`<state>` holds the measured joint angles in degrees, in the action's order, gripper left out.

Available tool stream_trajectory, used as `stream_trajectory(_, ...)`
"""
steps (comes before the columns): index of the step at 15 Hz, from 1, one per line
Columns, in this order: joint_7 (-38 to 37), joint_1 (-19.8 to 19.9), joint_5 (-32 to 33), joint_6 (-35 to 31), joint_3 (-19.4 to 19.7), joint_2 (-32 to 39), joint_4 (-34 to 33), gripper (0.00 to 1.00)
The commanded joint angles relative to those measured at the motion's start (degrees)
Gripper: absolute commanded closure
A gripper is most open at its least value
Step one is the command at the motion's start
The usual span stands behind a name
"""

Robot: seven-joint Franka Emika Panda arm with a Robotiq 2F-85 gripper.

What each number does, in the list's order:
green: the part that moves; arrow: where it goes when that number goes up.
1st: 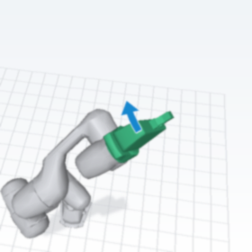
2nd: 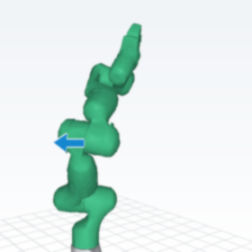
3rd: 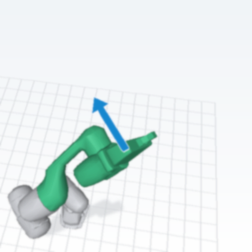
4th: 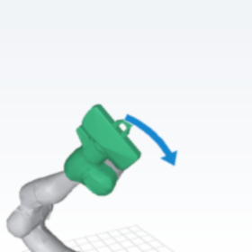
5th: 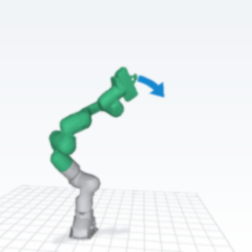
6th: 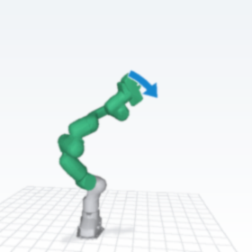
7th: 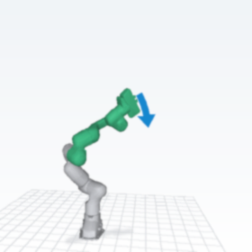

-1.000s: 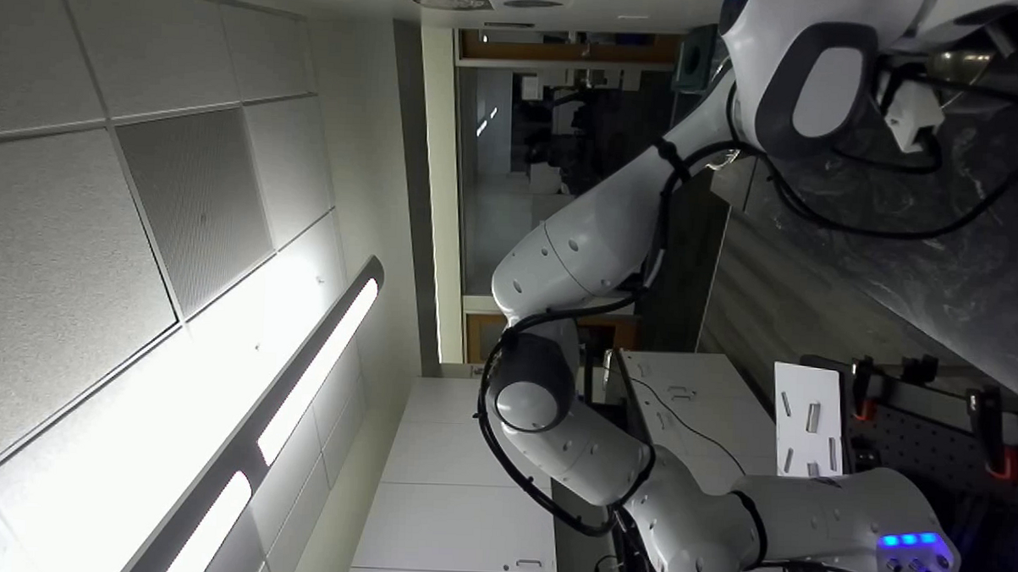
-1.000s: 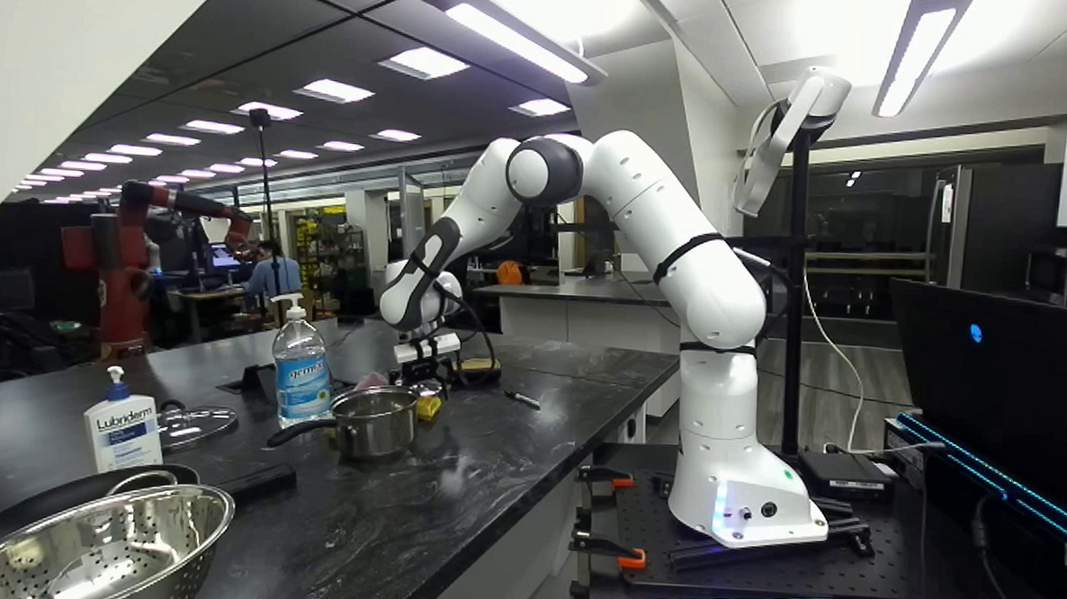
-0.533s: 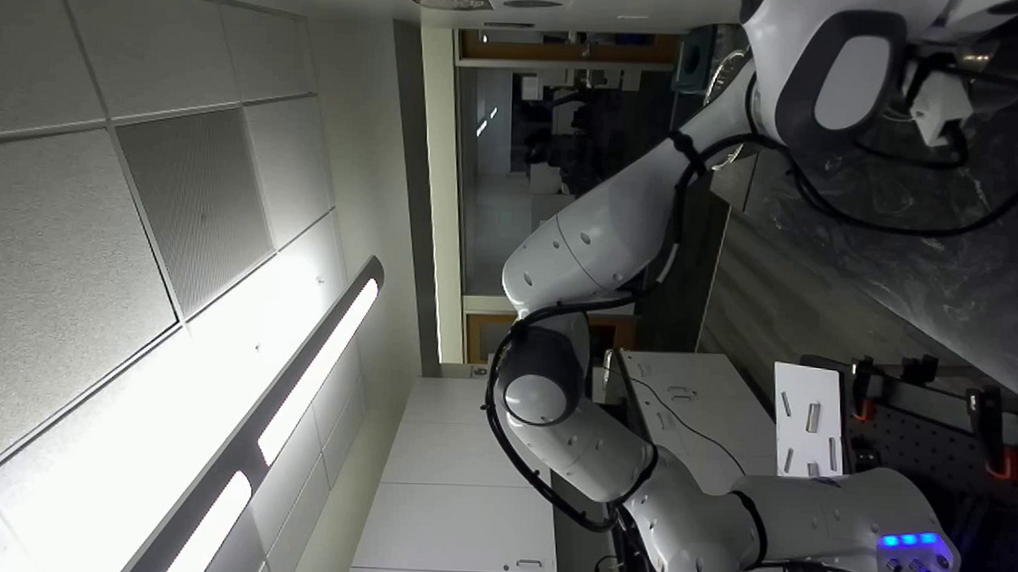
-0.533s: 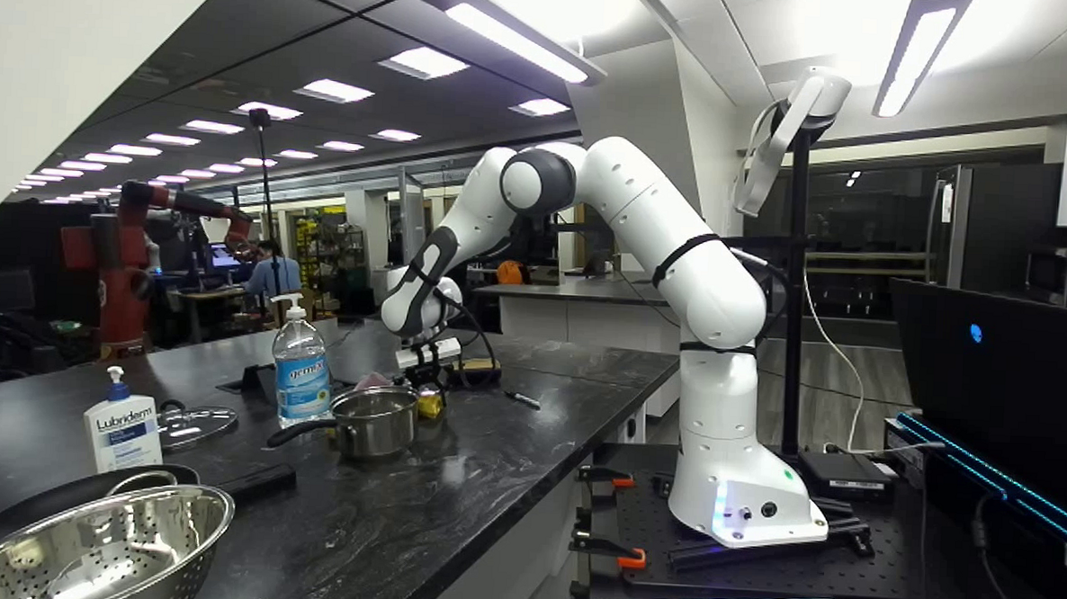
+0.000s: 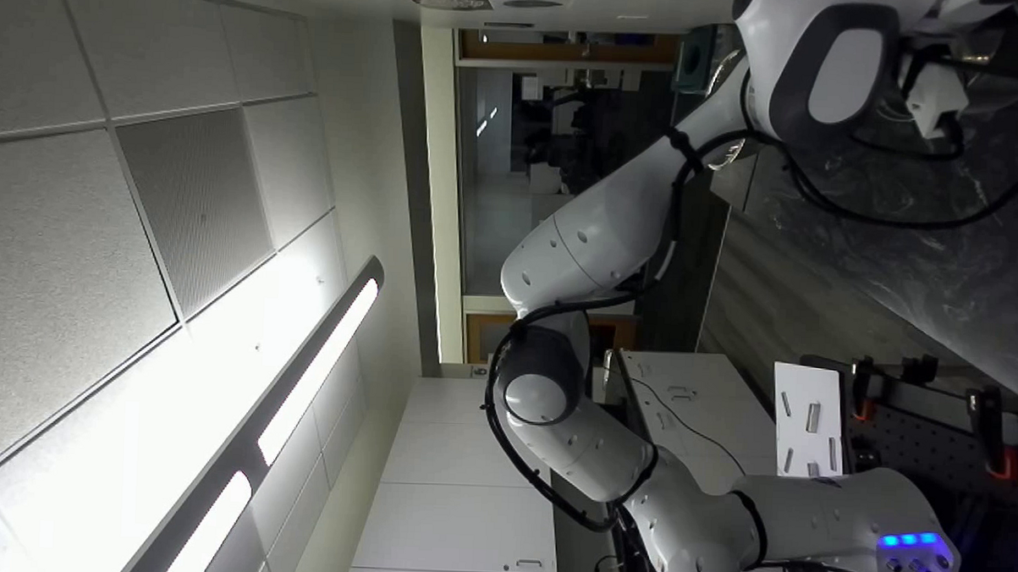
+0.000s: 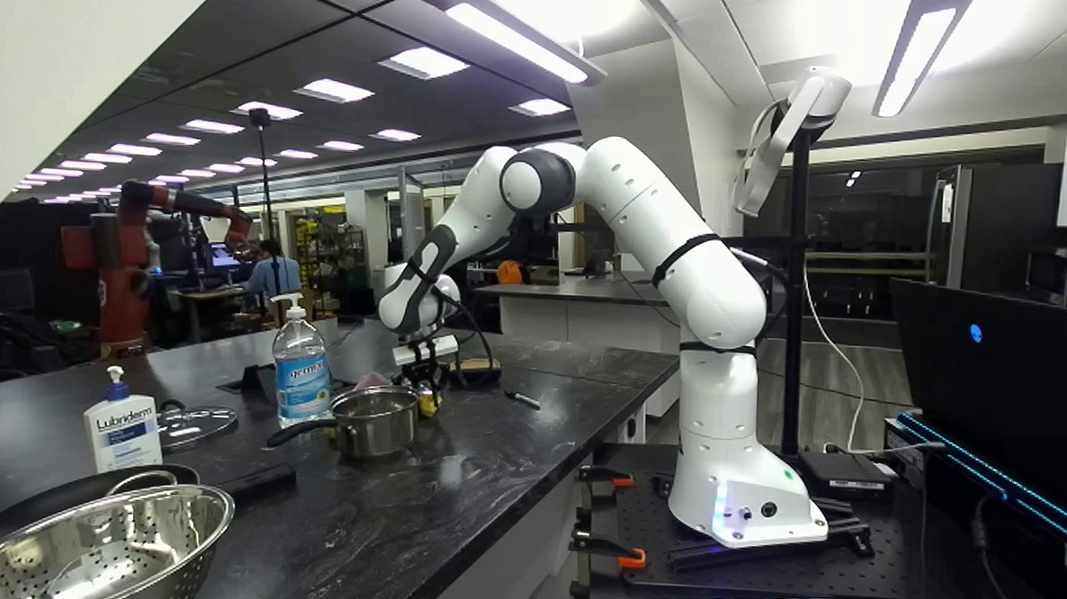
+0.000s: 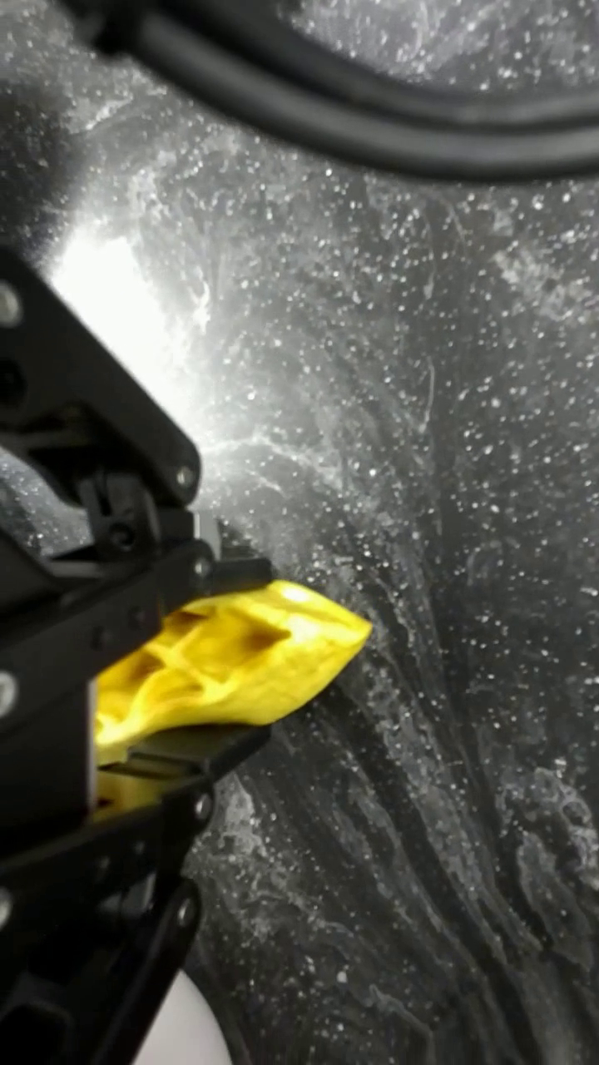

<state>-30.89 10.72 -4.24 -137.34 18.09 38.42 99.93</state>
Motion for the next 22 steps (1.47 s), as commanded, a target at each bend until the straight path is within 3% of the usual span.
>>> stream_trajectory(1, -0.64, -0.7, 0.63, 1.45, 0.83, -0.77, -1.14, 0.85)
stream_trajectory(11, 0.44, -0.7, 2.72, 5.06, 0.83, -0.9, -6.86, 0.85)
stream_trajectory(22, 5.65, -2.33, 5.1, 9.93, -2.57, -0.53, -15.97, 0.85)
